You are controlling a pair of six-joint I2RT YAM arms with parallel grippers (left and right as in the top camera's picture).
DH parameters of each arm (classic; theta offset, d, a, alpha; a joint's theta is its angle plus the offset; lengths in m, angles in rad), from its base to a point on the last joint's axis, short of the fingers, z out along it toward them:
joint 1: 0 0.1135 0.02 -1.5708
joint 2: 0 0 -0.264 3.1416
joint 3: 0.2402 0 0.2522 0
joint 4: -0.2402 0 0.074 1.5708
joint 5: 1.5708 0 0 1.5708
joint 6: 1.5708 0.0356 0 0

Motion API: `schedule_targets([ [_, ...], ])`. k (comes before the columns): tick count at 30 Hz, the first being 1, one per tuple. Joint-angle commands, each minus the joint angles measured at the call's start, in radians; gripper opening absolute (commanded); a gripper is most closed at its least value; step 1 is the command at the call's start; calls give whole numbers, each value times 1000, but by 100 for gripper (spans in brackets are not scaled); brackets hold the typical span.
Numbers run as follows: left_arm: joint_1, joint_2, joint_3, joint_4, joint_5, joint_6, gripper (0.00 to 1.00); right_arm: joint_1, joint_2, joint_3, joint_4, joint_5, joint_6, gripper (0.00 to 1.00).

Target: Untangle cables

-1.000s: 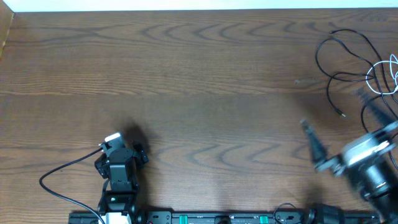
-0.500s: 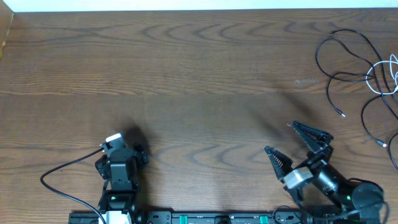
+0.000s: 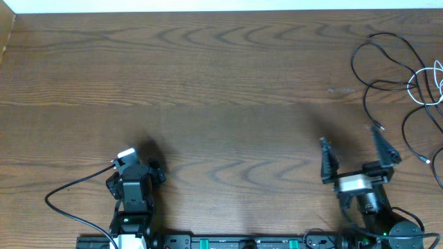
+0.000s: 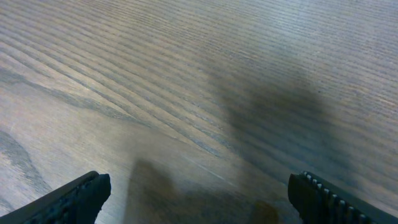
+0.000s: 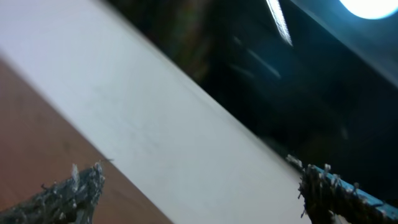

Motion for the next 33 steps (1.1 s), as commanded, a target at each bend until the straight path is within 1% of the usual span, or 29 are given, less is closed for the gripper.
schedule_targets([
  [1,3,2,-20,-33,-8,-5,96,-5,-6,2,-32,335,476,99],
  [2,3,2,-20,-33,-8,-5,96,-5,-6,2,-50,369,519,99],
  [3,3,2,-20,-33,-8,-5,96,-5,-6,1,-66,383,532,99],
  [7,3,2,-20,-33,-8,-5,96,-5,-6,-24,-89,371,481,99],
  [15,3,2,-20,-33,-8,-5,96,-5,-6,-108,-95,368,486,99],
  [24,3,2,-20,-33,-8,-5,96,-5,-6,-108,-330,388,484,99],
  [26,3,2,-20,-33,-8,-5,96,-5,-6,-108,-328,387,466,99],
  [33,3,2,-20,-33,-8,-5,96,-4,-6,-108,-328,382,466,99],
])
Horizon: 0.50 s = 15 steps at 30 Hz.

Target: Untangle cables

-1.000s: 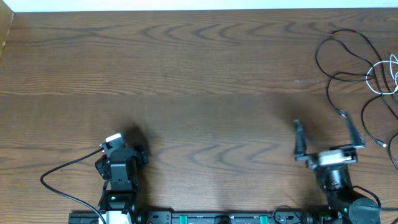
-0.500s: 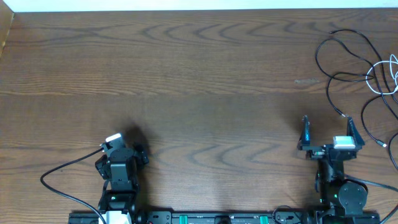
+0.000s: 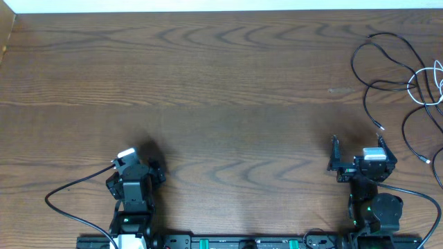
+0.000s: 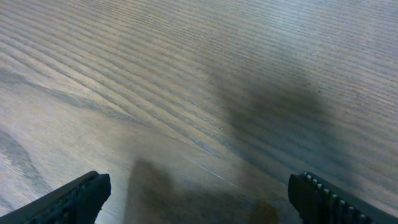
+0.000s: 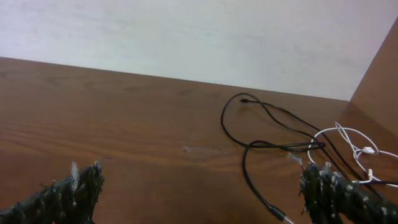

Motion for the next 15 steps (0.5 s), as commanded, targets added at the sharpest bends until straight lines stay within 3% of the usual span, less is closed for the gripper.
schedule_targets([
  [1,3,2,-20,-33,-8,-5,96,-4,-6,-2,-5,3,0,99],
  [15,3,2,-20,-33,-8,-5,96,-4,-6,-2,-5,-3,0,99],
])
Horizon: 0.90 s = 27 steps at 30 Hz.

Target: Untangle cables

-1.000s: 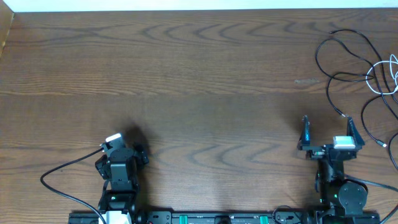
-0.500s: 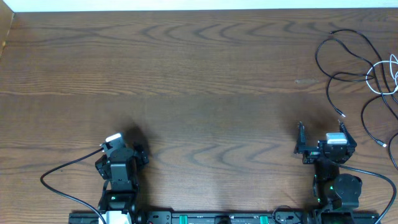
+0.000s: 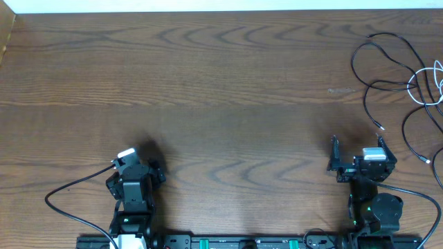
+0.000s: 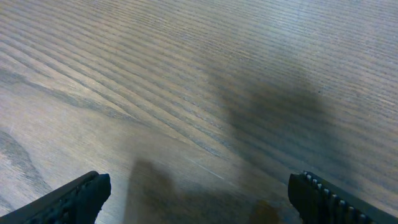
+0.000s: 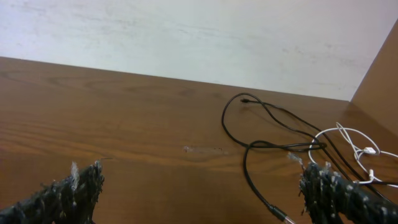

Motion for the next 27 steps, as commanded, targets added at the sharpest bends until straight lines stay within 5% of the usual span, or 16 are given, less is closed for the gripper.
schedule_targets([
  [1,3,2,-20,-33,-8,-5,96,-4,-6,-2,-4,1,0,99],
  [21,3,1,-20,-33,-72,-4,96,-4,-6,-2,-4,1,0,99],
  [27,-1,-183,-20,-32,-81,-5,96,-4,-6,-2,-4,1,0,99],
])
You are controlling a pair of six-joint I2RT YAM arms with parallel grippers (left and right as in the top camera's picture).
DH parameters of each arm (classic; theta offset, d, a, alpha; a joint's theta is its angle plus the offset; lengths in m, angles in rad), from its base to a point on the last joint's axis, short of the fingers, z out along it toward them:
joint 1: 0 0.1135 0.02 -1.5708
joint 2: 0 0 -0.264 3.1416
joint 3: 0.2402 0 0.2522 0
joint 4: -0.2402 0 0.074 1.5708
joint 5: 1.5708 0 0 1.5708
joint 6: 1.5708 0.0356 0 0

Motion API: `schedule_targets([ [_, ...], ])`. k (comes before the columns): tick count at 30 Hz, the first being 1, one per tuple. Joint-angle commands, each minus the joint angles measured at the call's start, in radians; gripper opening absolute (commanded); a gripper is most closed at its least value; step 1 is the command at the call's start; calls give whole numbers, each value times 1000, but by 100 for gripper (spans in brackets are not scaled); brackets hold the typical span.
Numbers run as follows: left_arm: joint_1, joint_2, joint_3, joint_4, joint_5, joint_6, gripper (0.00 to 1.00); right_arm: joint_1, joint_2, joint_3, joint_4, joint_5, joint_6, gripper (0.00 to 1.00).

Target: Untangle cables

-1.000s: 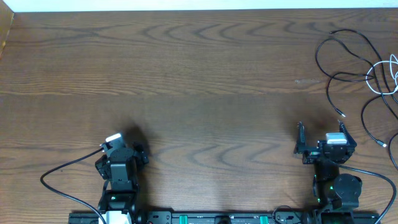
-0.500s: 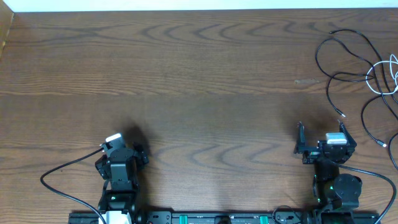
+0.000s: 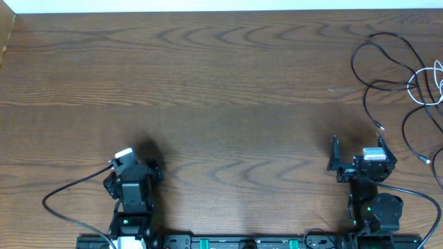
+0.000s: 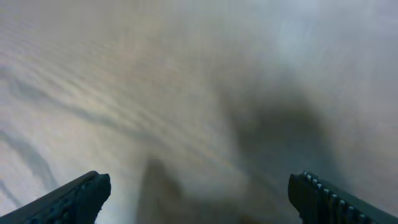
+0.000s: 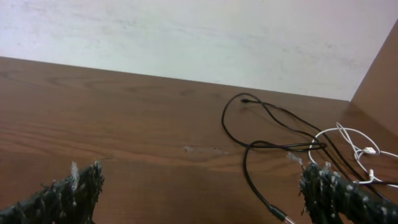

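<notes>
A thin black cable (image 3: pixel 377 66) lies in loops at the table's far right, tangled with a white cable (image 3: pixel 430 86). One black plug end (image 3: pixel 378 126) points toward my right gripper (image 3: pixel 358 149), which stands open just short of it. In the right wrist view the black cable (image 5: pixel 249 155) and the white cable (image 5: pixel 348 140) lie ahead and to the right of the right gripper (image 5: pixel 202 186), nothing between its fingers. My left gripper (image 3: pixel 135 169) rests at the near left, far from the cables. The blurred left wrist view shows the left gripper (image 4: pixel 199 193) open over bare wood.
The brown wooden table (image 3: pixel 208 90) ends at a white wall (image 5: pixel 186 37) at the back. A wooden side panel (image 5: pixel 380 74) rises at the right. The left arm's own black lead (image 3: pixel 66 197) loops over the near-left corner.
The left arm has shifted slightly to the left and its wrist view is now blurred. The right gripper and the cables are where they were.
At first the right gripper was tilted up, open, its camera seeing only wall and a light. Then it stood level near the black plug end, facing the cable tangle, and has stayed so. The left arm stayed still until its small shift now.
</notes>
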Motion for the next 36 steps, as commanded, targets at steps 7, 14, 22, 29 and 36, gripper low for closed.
schedule_targets([
  [7,-11,-395,-19,-32,-44,-5,96,-4,-6,-2,-4,1,0,99],
  [14,-12,-585,-19,-29,-60,-5,96,-4,-6,-2,-4,1,0,99],
  [22,-12,-621,-19,72,-78,10,96,-4,-6,-2,-4,1,0,99],
  [29,-12,-621,-19,-33,-82,11,96,-4,-6,-2,-4,1,0,99],
  [36,-12,-621,-19,-32,-81,10,96,-4,-6,-2,-4,1,0,99],
])
